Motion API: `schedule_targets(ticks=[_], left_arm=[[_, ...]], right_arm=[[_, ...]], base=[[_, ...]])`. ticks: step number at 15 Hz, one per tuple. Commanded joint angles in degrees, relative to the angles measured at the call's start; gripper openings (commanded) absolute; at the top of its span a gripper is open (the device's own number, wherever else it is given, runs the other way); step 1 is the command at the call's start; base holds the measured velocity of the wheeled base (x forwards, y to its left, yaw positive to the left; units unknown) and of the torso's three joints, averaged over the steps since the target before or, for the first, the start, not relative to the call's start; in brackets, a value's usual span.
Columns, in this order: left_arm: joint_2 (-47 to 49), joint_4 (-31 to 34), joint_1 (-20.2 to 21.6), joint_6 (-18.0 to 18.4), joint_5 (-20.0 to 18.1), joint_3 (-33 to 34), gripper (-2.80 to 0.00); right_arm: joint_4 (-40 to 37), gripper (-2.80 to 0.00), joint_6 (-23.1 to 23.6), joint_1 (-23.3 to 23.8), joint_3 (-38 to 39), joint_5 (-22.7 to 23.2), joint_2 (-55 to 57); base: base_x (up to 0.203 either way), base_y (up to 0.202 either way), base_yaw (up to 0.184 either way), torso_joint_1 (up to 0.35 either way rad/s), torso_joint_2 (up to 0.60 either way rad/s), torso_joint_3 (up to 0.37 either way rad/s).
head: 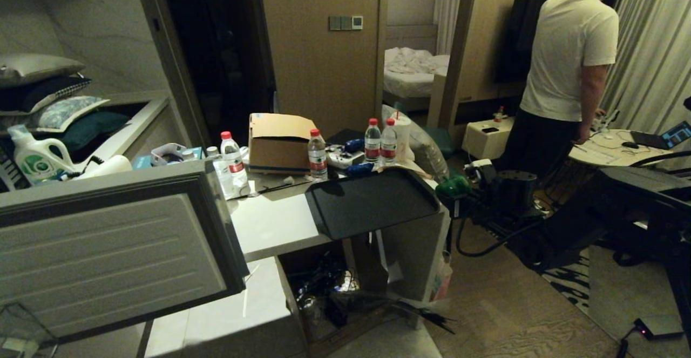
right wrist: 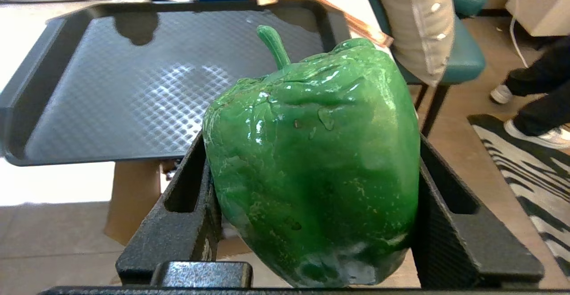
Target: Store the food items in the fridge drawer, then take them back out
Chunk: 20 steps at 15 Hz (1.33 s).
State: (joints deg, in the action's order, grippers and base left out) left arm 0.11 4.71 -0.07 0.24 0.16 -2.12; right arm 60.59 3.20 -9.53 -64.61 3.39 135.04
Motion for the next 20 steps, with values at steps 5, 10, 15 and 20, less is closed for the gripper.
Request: schedule_targets(ticks=[5,10,15,20], left_arm=[[-0.02,-0.04,-0.01,0.02,0.02,0.01,-2.8],[-0.02,-0.04,-0.01,0.02,0.02,0.01,-2.8],[-0.02,-0.05,-0.01,-0.07,0.02,0.01,-2.8],[-0.02,-0.05,0.07,-0.07,0.02,0.01,-2.8]], right_arm=[[0.5,-2.8,0.17,-0.05,0.54,0.04,-0.3],[0.67,-2.8,1.28,-1.26,0.61,0.28,0.05],[4.07,-2.8,1.03,-6.25,0.57,1.41,2.69],[12.1,-2.8,1.24,-10.21,0.07,3.19,8.07]], base=[[0.164,0.0,0.001,0.003,0.01,0.006],[0.196,0.0,0.0,0.003,0.0,0.002],[0.156,0.0,0.0,0.007,0.0,0.002],[0.0,0.0,0.0,0.0,0.0,0.0]])
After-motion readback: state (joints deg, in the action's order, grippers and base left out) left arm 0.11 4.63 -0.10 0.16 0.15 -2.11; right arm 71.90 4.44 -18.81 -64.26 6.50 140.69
